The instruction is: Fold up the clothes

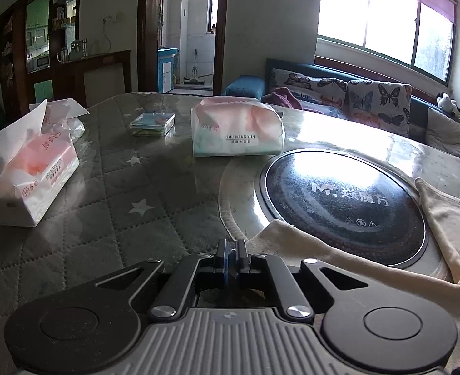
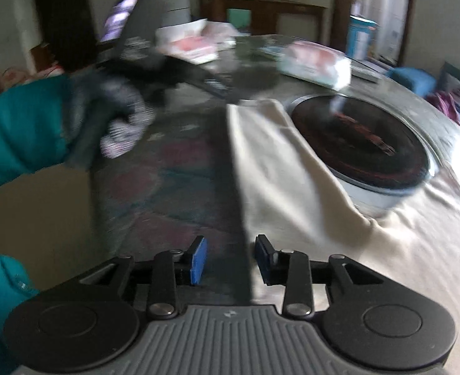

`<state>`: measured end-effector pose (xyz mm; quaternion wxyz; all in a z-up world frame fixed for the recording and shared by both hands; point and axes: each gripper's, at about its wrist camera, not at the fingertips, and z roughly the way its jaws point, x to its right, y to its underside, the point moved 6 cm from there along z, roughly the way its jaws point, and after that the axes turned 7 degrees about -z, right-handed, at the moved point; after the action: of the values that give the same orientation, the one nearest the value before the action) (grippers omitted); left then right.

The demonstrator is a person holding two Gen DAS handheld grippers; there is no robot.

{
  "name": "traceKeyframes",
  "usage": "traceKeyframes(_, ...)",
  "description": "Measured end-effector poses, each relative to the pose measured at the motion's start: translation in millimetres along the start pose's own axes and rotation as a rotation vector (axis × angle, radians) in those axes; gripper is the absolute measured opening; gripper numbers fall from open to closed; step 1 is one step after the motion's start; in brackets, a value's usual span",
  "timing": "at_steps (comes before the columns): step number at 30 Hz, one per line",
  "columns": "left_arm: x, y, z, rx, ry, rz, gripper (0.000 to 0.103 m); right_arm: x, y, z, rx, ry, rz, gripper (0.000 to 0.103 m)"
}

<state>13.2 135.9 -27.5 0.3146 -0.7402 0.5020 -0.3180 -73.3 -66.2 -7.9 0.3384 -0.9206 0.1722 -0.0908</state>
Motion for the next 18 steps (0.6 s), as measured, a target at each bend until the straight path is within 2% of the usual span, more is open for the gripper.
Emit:
traceKeyframes(6, -1, 1, 0, -0.002, -0.001, -0.004, 0.008, 21, -7, -1, 0.019, 0.065, 0.06, 0.04)
traceKeyframes(12, 0, -1, 0, -0.01, -0.009, 0.0, 0.012, 8, -2, 4, -0.015, 0.011, 0.023, 0.044)
traceKeyframes(15, 4, -2, -3, -0.012, -0.009, 0.007, 0.013, 7, -2, -4, -0.007, 0.021, 0.014, 0.045)
traceKeyframes(16, 6, -3, -5, -0.009, -0.005, 0.011, 0.014, 10, -1, -9, -0.003, 0.03, 0.023, 0.045)
traceKeyframes(18, 10, -4, -9, -0.005, 0.003, 0.019, 0.025, 20, 2, -18, 0.003, 0.057, 0.051, 0.046)
